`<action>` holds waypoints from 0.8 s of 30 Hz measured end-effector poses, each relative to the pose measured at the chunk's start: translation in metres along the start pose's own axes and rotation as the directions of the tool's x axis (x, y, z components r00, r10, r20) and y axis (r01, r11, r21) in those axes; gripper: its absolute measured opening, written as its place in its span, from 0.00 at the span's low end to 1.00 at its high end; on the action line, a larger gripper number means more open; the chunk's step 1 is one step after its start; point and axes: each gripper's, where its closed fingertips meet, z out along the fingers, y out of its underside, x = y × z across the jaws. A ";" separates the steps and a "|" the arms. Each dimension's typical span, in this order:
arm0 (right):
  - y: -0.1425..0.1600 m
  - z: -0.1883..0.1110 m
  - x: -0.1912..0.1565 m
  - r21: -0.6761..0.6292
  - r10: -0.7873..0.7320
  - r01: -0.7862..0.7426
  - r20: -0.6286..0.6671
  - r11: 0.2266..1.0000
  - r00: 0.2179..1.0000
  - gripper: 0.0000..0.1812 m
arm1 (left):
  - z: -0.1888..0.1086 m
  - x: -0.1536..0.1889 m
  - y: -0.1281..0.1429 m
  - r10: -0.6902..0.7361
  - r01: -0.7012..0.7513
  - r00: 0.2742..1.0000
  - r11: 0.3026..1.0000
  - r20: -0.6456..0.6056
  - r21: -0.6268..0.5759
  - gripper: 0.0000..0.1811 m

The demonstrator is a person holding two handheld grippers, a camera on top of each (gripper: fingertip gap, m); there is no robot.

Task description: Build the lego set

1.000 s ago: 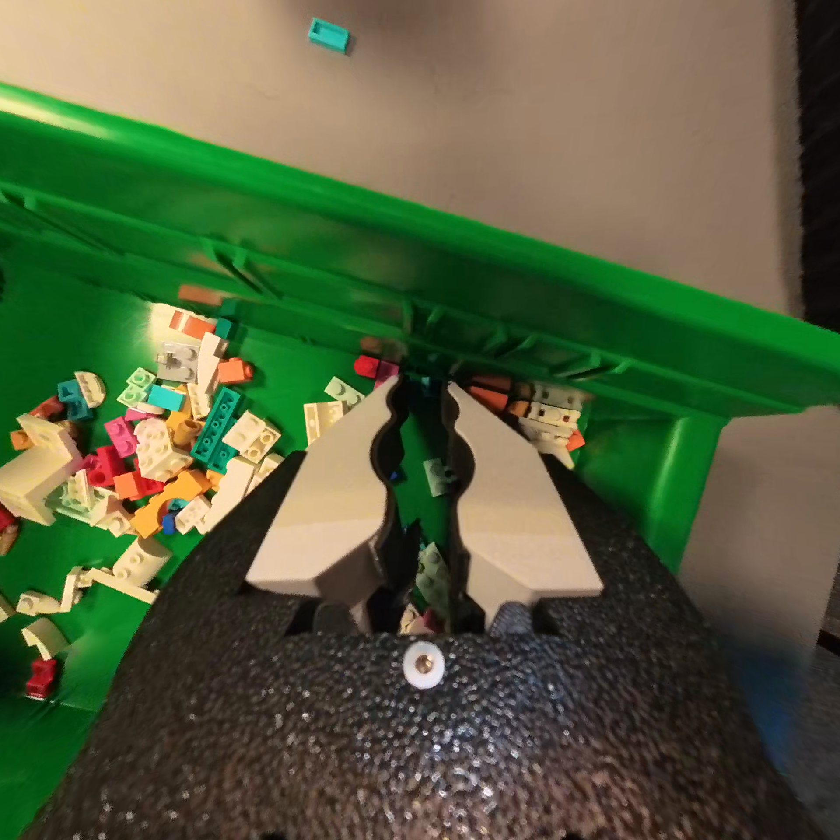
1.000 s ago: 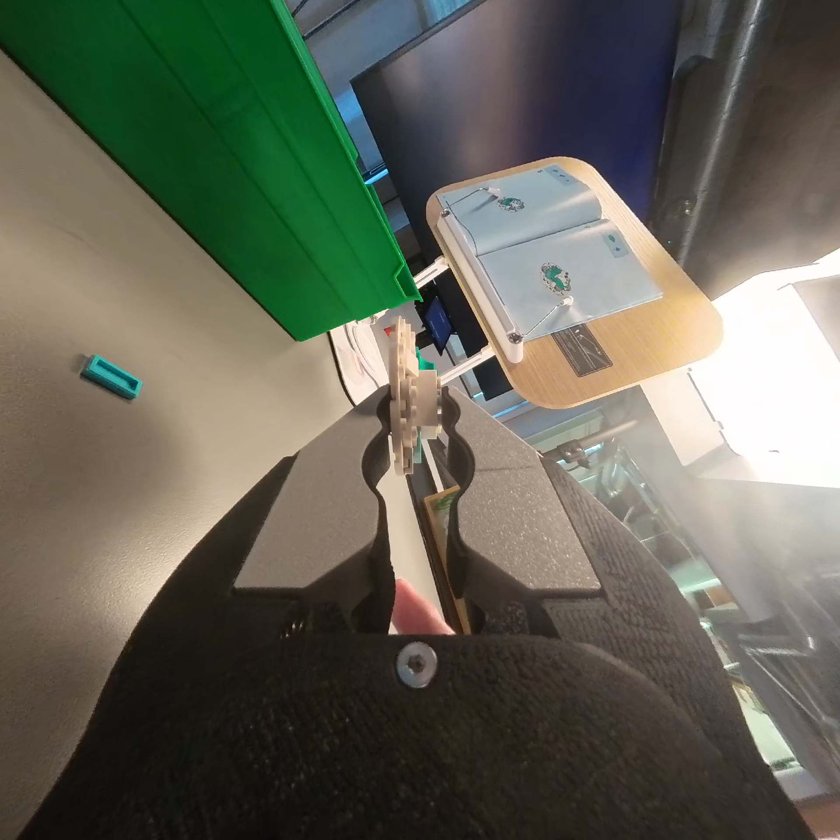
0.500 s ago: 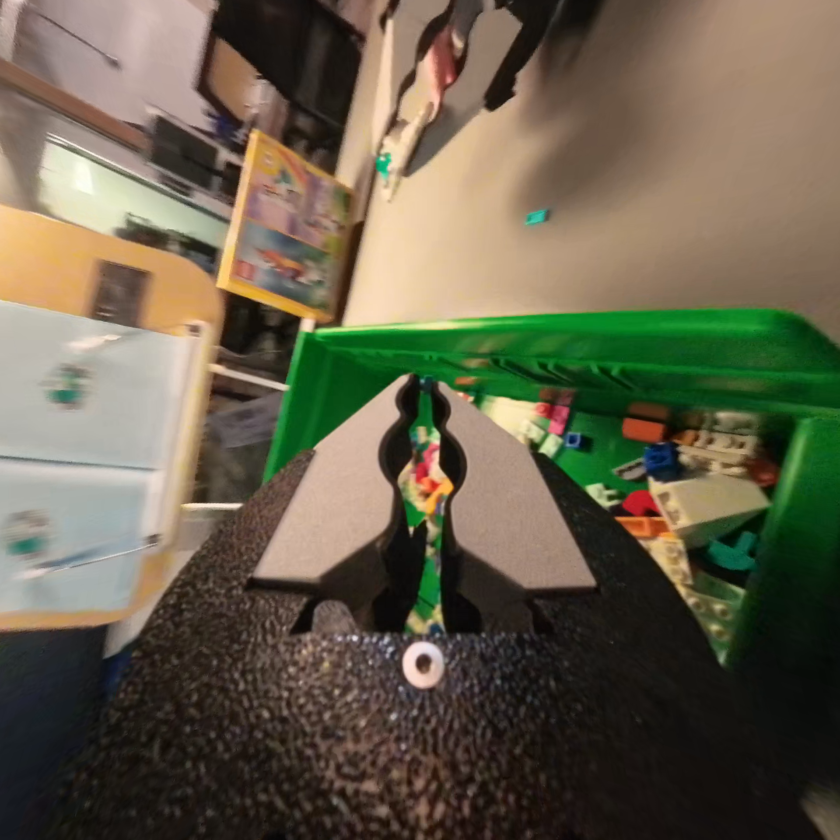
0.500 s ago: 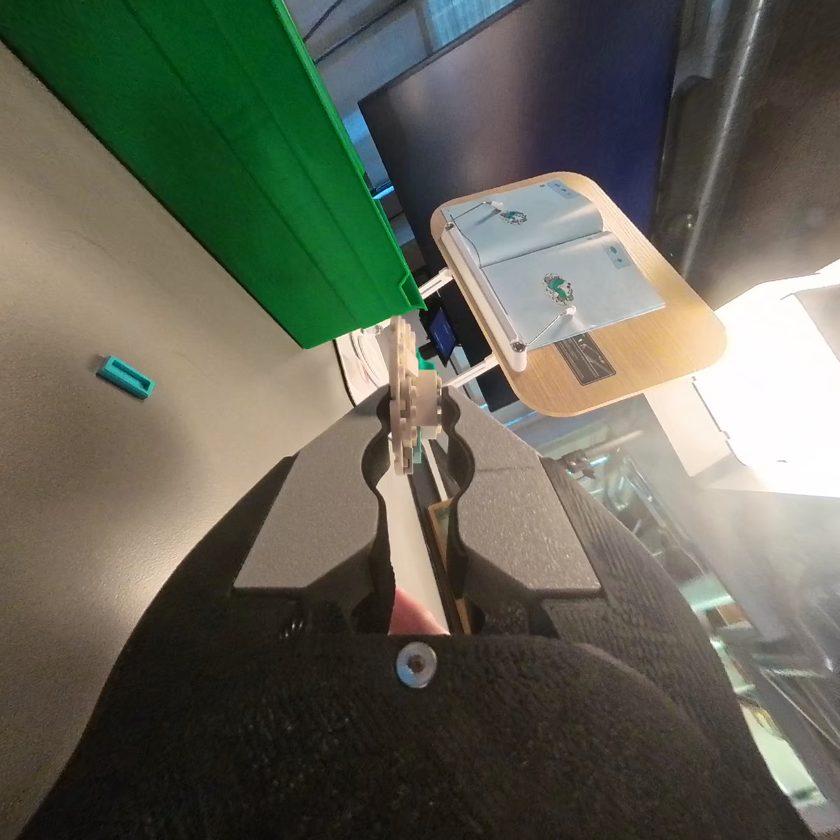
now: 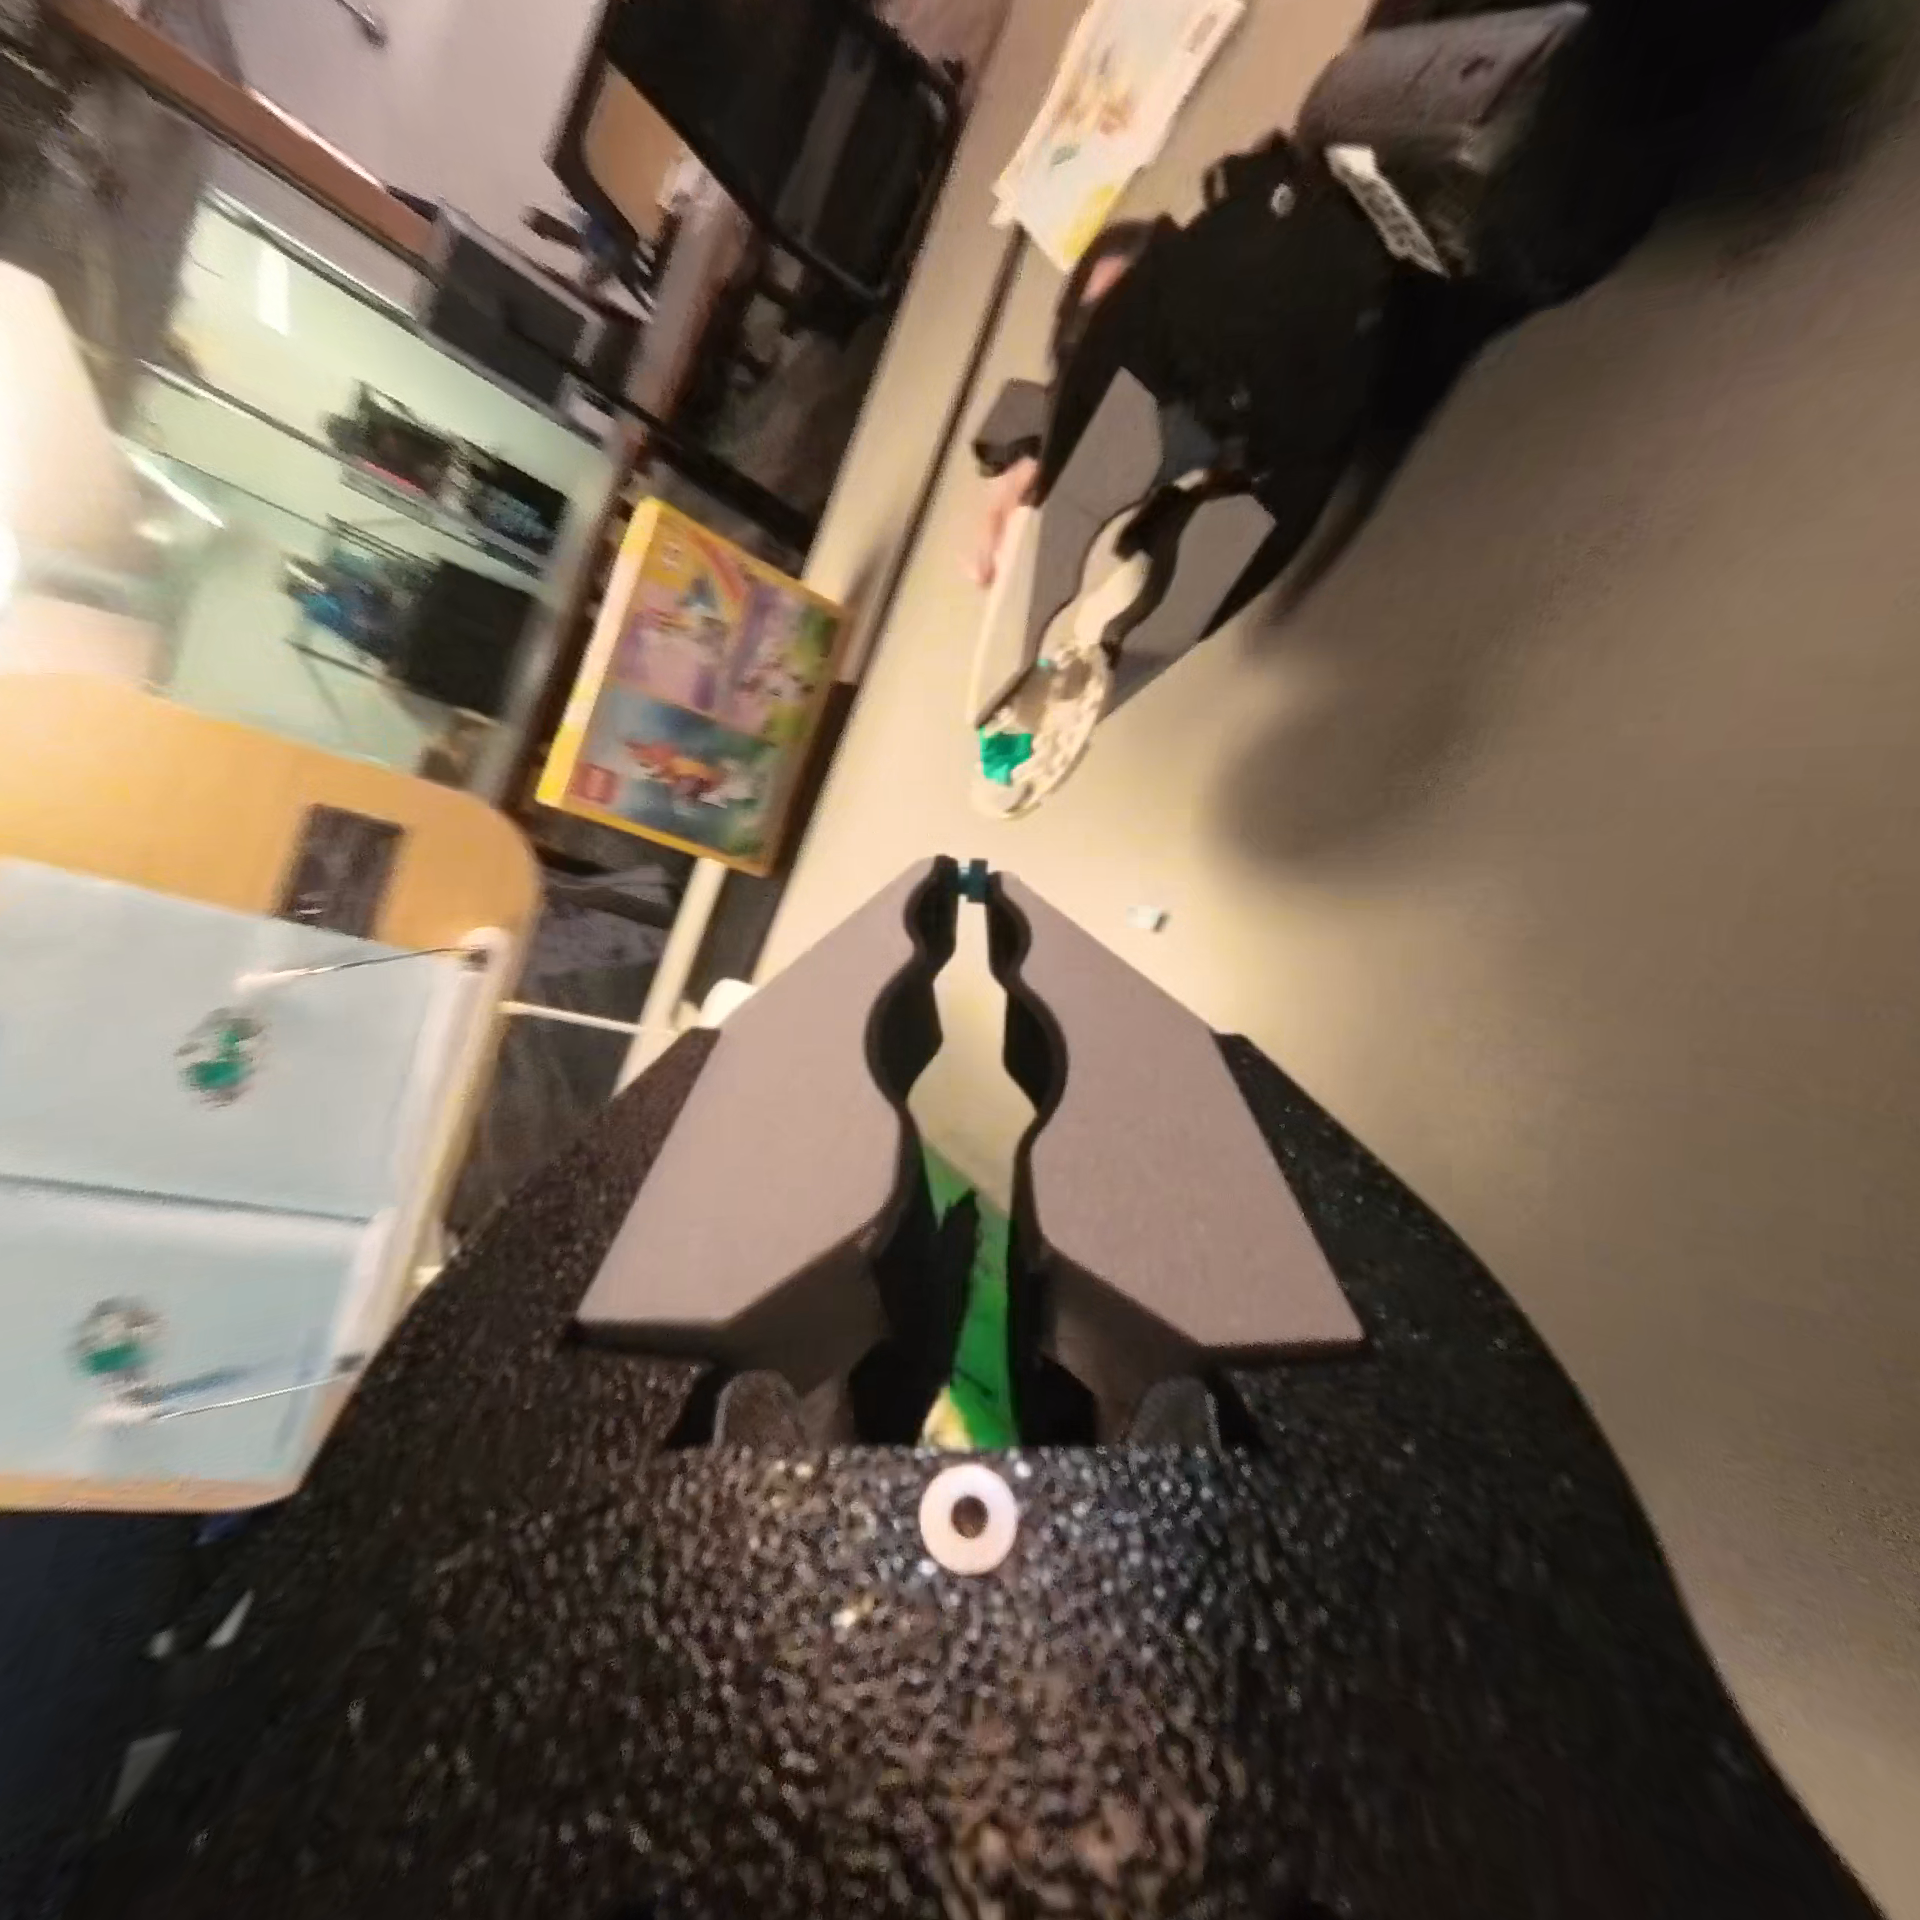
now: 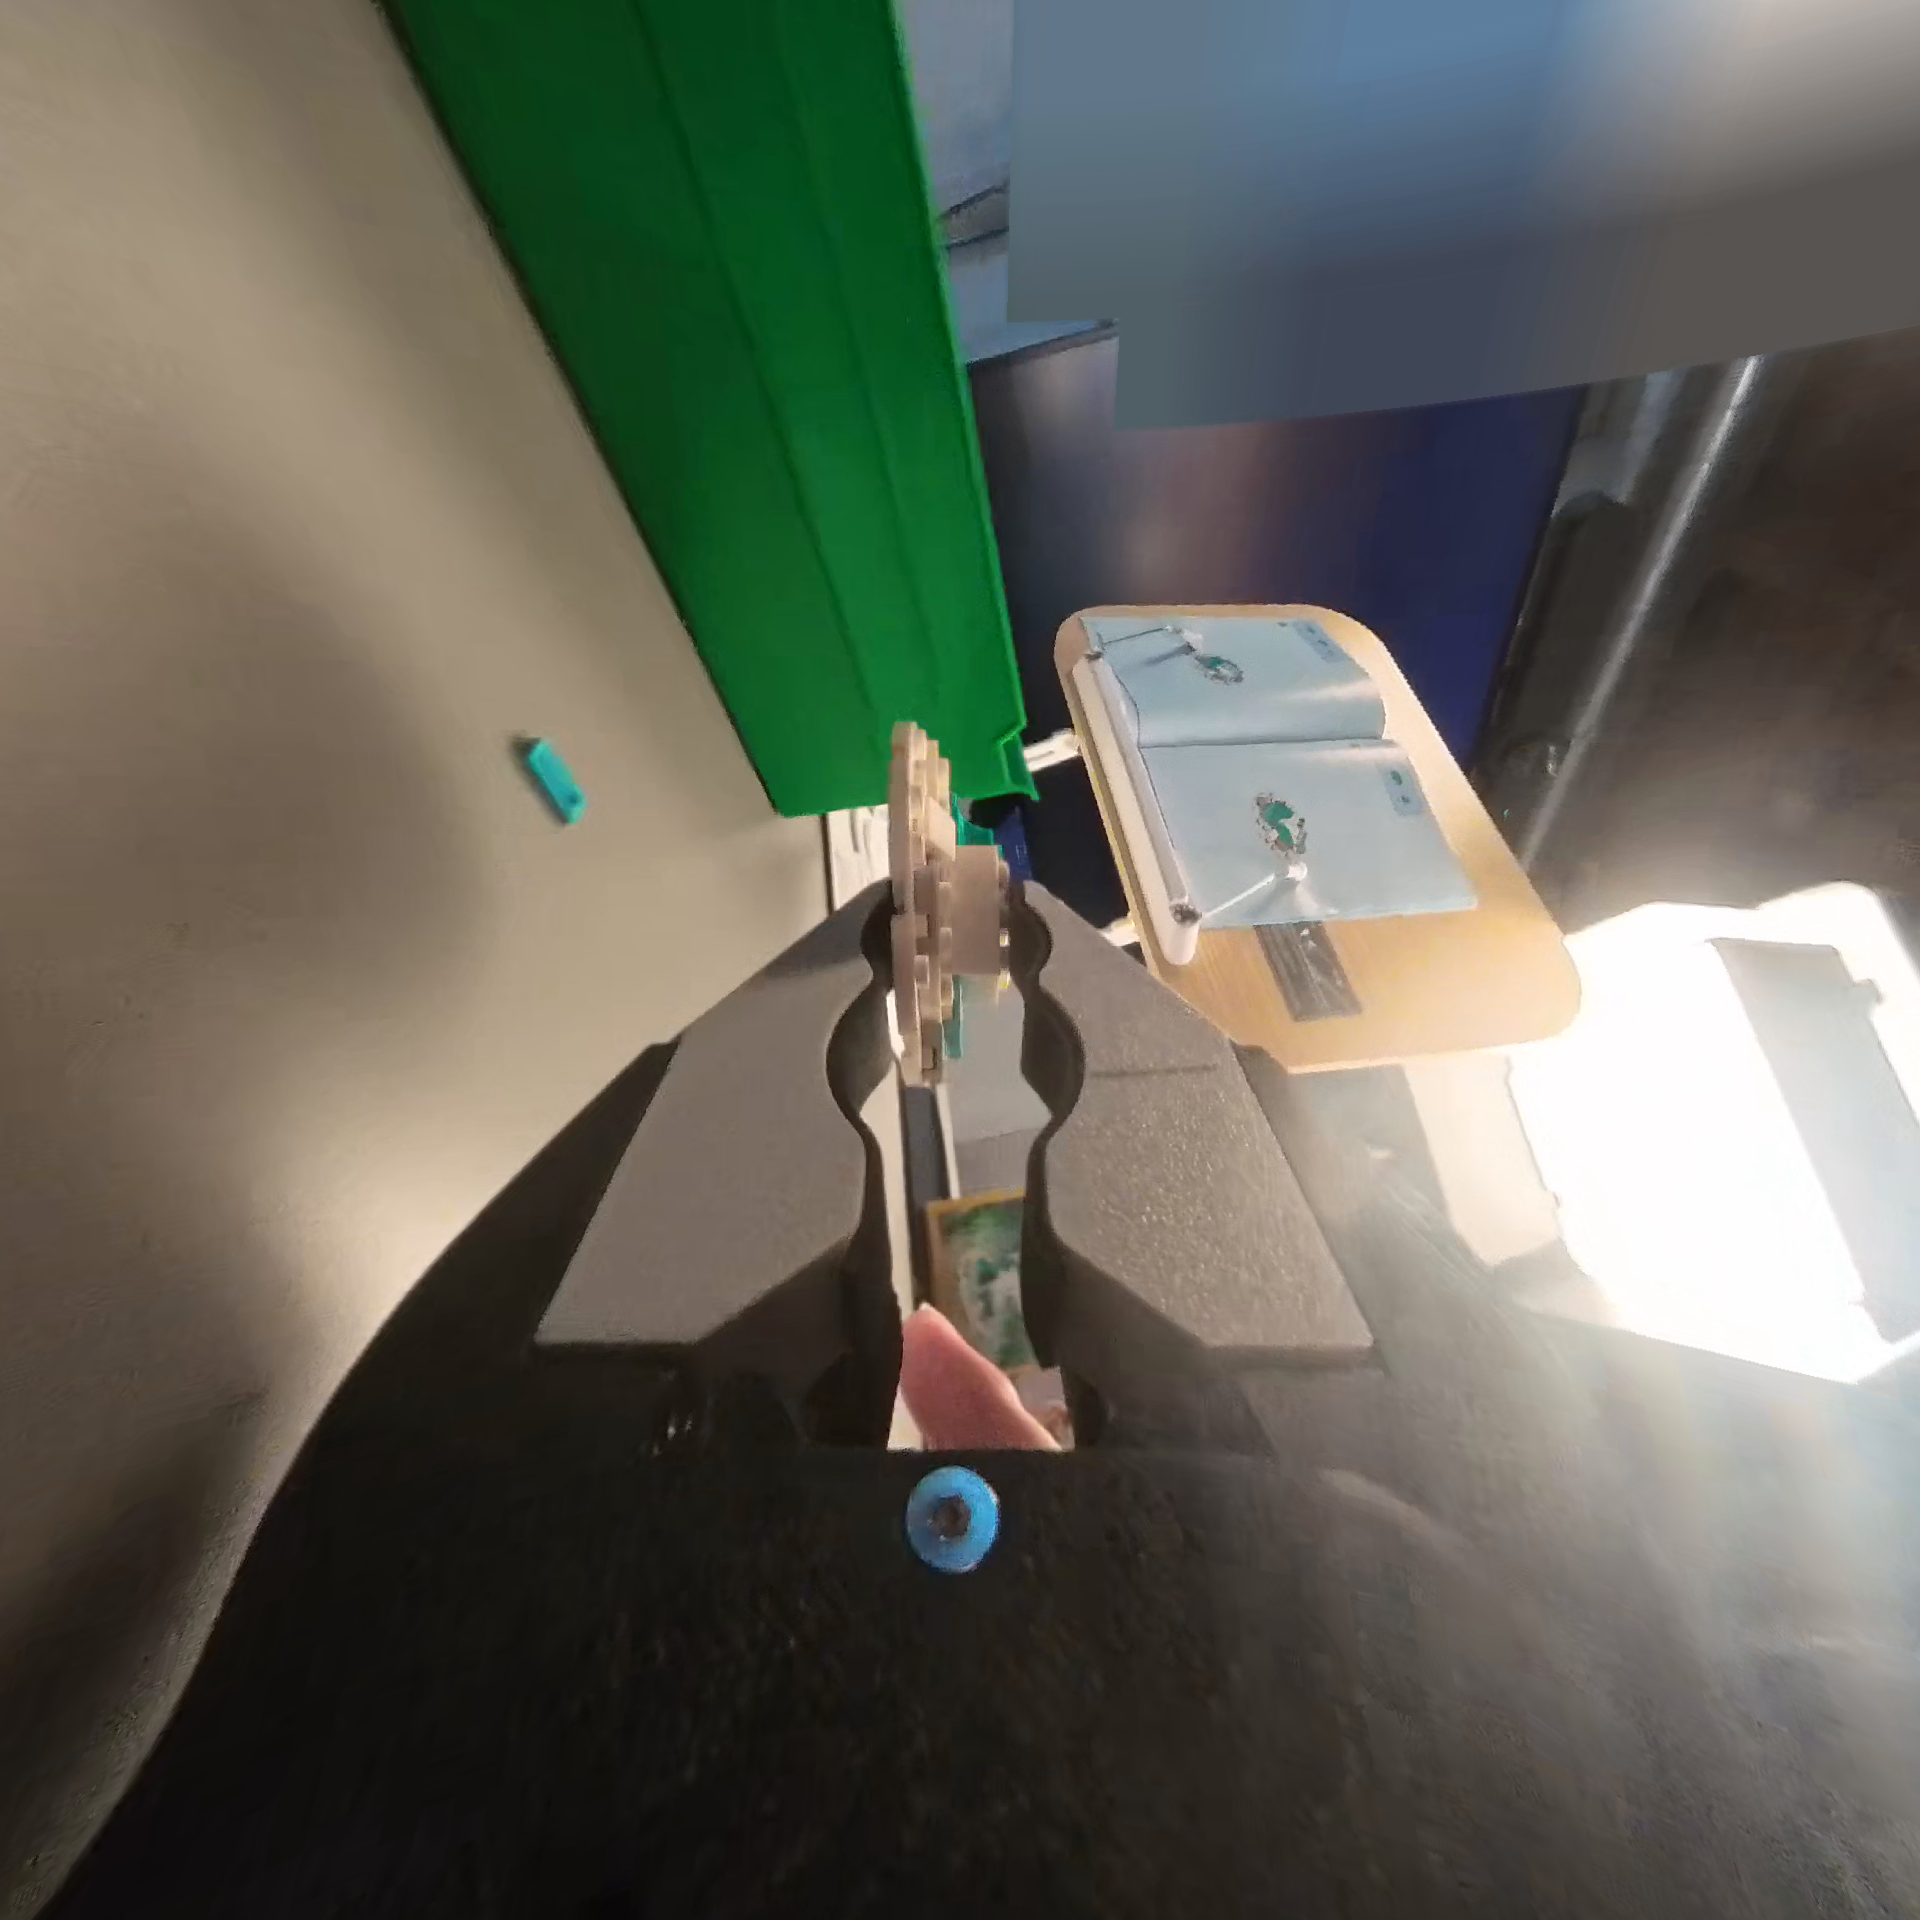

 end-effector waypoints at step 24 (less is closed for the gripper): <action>-0.014 -0.038 -0.026 0.111 -0.086 0.073 0.125 0.991 0.988 0.10 | 0.068 0.104 0.055 -0.095 -0.031 0.969 0.870 -0.229 -0.492 0.02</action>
